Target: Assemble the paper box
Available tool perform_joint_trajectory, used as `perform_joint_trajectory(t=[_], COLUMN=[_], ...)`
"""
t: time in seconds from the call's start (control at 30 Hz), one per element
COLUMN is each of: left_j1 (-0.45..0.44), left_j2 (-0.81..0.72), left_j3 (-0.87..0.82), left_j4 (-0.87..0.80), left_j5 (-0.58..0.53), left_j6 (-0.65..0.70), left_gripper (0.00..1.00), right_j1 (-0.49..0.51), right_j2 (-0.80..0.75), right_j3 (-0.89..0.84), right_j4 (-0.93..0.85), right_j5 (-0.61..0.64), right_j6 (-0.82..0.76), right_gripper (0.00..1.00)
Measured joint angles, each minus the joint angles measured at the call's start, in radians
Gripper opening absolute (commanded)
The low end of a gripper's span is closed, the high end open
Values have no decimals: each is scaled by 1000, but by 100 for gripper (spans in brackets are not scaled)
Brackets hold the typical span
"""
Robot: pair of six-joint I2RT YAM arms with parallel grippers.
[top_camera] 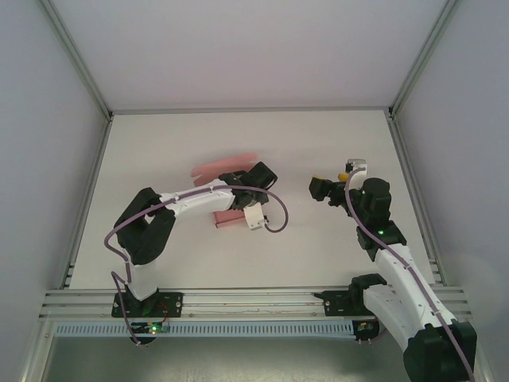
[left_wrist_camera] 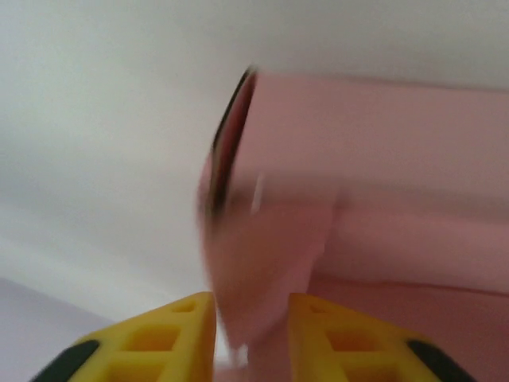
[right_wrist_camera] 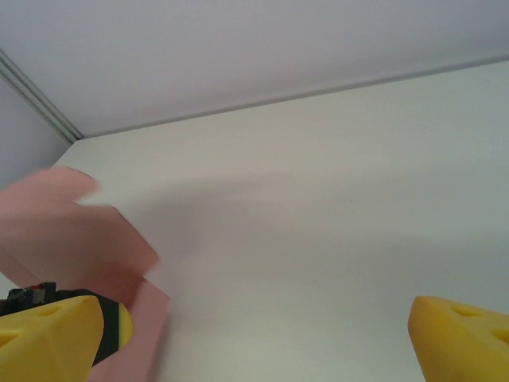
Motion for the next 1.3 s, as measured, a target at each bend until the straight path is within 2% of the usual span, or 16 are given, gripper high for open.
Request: perform_joint_trajectory(t=[0.1,0.17,0.2,0.23,0.27,0.43,0.53,0.67,0.73,0.83,0.9,1.03,1.13,1.23,1.3], left_j1=[0,0,0,0,0,0,2,26,46,70,87,165,224,254,265], left_j2=[14,14,14,14,12,-46,-98,-203,-275,-412,-499,-632,-682,-710,-727], left_j3=[14,24,33,40,47,59,105,171,156,66,-5,-158,-269,-372,-422], left_j4=[-1,-2,-2,-1,-2,37,53,125,194,315,323,195,55,-35,-64], left_j5=[0,6,20,37,55,154,182,190,140,-42,-173,-314,-344,-316,-284], left_j6=[6,-2,-10,-25,-42,-186,-345,-686,-864,-1185,-1445,-1965,-2269,-2455,-2534], left_gripper=[52,71,75,84,99,100,100,100,100,100,100,100,100,100,100], right_j1=[-6,-11,-13,-13,-13,-20,-19,-14,10,102,184,326,399,450,475], right_j2=[1,1,2,2,2,26,79,178,233,339,410,554,661,747,779], right_j3=[-1,-1,-1,-1,-1,0,16,61,94,183,251,357,414,448,455], right_j4=[3,4,5,6,7,17,16,17,11,-35,-76,-163,-237,-293,-314], right_j5=[-6,-9,-11,-11,-11,-64,-134,-198,-206,-178,-124,-5,66,113,137], right_j6=[8,10,12,13,14,8,-8,-44,-69,-106,-121,-117,-94,-64,-45], right_gripper=[98,98,98,98,98,98,98,98,98,97,94,81,71,61,58])
